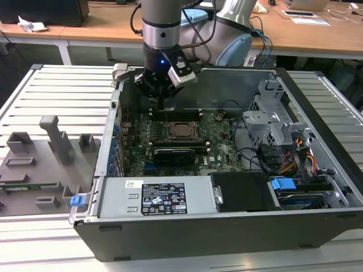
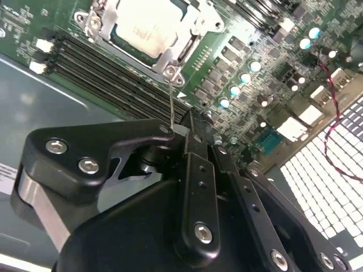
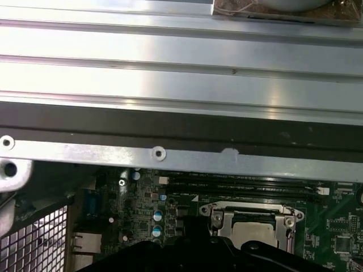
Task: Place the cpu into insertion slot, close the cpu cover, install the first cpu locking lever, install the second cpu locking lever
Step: 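Install the first cpu locking lever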
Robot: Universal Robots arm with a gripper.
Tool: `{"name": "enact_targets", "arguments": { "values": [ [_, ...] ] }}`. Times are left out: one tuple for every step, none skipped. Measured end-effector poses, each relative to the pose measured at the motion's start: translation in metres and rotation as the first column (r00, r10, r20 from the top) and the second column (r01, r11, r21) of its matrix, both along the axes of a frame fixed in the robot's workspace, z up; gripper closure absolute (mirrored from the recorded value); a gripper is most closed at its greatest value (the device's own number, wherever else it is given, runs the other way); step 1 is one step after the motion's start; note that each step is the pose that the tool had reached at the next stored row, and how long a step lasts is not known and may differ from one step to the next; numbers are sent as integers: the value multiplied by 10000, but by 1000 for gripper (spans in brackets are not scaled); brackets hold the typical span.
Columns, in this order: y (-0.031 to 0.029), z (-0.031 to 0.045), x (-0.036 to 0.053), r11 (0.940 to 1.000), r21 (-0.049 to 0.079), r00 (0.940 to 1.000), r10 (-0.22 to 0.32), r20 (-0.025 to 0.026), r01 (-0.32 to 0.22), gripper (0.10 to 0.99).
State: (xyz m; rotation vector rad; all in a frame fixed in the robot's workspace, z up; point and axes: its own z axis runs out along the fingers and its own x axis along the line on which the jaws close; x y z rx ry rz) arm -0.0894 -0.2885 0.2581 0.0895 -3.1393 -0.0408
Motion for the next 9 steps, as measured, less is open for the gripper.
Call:
{"name": "enact_targets", "arguments": {
  "values": [
    [0, -1, 14, 10000, 0, 10000, 1, 0, -1, 980],
    [0, -3, 22, 10000, 0, 10000, 1, 0, -1, 980],
    [-1, -3, 28, 10000, 0, 10000, 1, 0, -1, 980],
    [0, -4, 31, 10000, -1, 10000, 1, 0, -1, 980],
    [0, -4, 33, 10000, 0, 10000, 0, 0, 0, 980],
    [0, -5, 37, 10000, 0, 10000, 0, 1, 0, 980],
    [0, -5, 41, 10000, 1, 10000, 0, 1, 0, 980],
    [0, -6, 45, 10000, 0, 10000, 1, 0, -1, 980],
    [0, -6, 48, 10000, 0, 10000, 1, 1, -1, 980]
  ]
}}
